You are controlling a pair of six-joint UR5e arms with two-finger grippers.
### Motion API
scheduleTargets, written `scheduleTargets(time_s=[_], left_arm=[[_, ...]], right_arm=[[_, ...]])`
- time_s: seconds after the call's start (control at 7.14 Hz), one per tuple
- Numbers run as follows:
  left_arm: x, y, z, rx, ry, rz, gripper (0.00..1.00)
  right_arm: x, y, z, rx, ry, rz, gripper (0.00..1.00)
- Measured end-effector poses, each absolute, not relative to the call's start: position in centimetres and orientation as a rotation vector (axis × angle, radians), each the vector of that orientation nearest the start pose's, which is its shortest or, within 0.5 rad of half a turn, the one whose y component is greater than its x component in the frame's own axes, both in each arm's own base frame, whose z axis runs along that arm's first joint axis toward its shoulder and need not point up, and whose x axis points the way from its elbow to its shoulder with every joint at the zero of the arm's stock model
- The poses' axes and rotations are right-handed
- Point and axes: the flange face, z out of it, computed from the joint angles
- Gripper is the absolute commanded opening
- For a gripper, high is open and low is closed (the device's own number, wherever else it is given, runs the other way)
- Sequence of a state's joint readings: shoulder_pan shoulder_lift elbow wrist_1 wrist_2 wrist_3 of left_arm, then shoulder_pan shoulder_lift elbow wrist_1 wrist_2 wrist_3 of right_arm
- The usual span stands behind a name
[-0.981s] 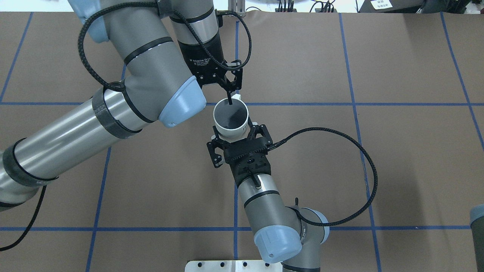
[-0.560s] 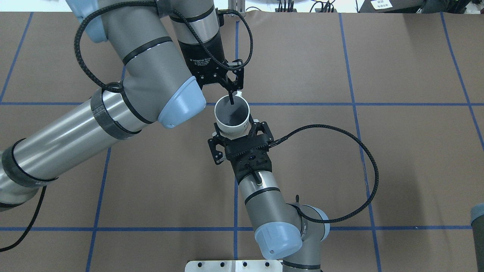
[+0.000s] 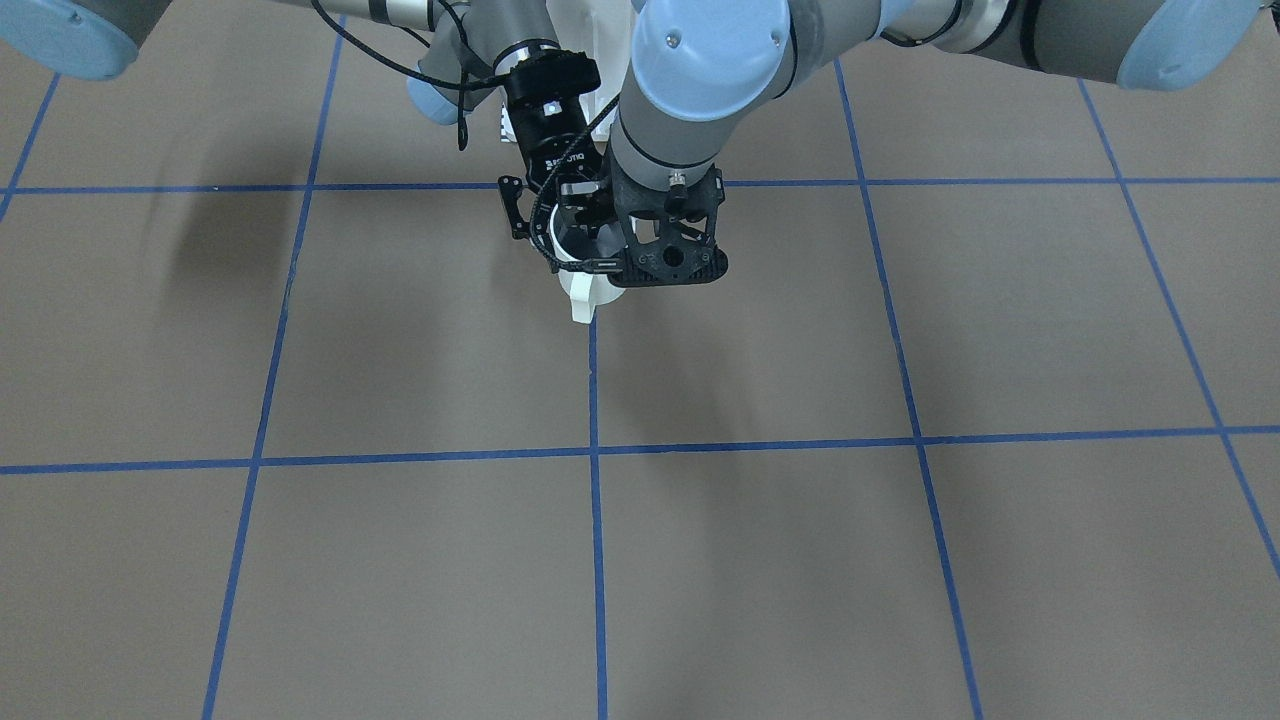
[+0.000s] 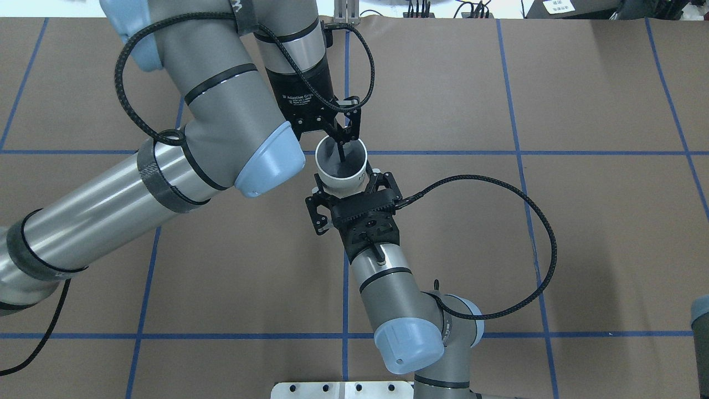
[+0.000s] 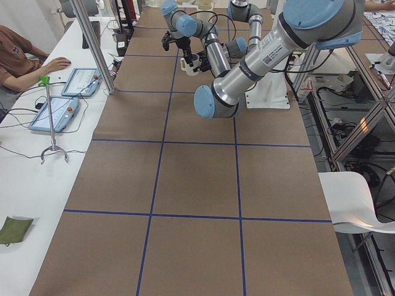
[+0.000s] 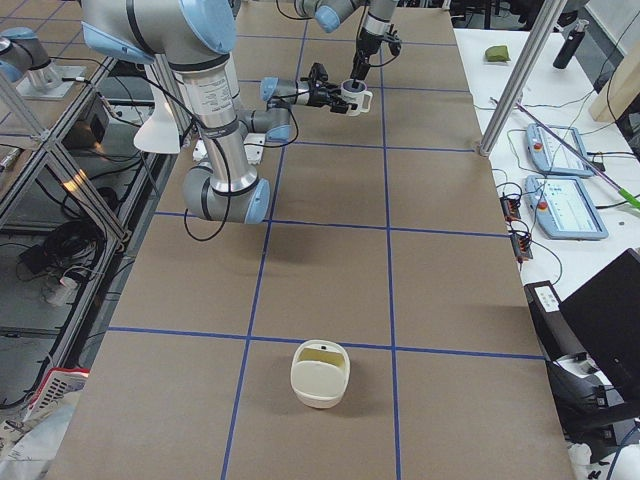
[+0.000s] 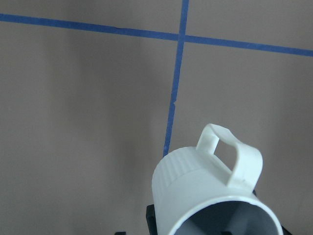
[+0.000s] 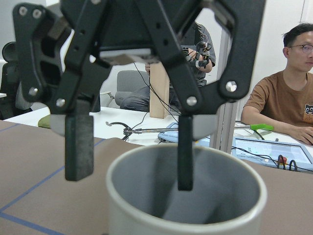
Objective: Left arm hands cup to right arm to dump lemon
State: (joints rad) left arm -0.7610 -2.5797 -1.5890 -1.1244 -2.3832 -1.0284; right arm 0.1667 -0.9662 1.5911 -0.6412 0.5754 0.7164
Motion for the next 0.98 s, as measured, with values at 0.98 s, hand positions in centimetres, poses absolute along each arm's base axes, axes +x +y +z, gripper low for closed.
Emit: scheduleTargets(time_s=[0.98], left_arm=[[45.47, -51.51, 5.53, -0.286, 0.906, 0.035, 0.30]], right_arm=[[-56.78, -32.02, 18.29, 1.332, -0.828, 0.237, 0.40]])
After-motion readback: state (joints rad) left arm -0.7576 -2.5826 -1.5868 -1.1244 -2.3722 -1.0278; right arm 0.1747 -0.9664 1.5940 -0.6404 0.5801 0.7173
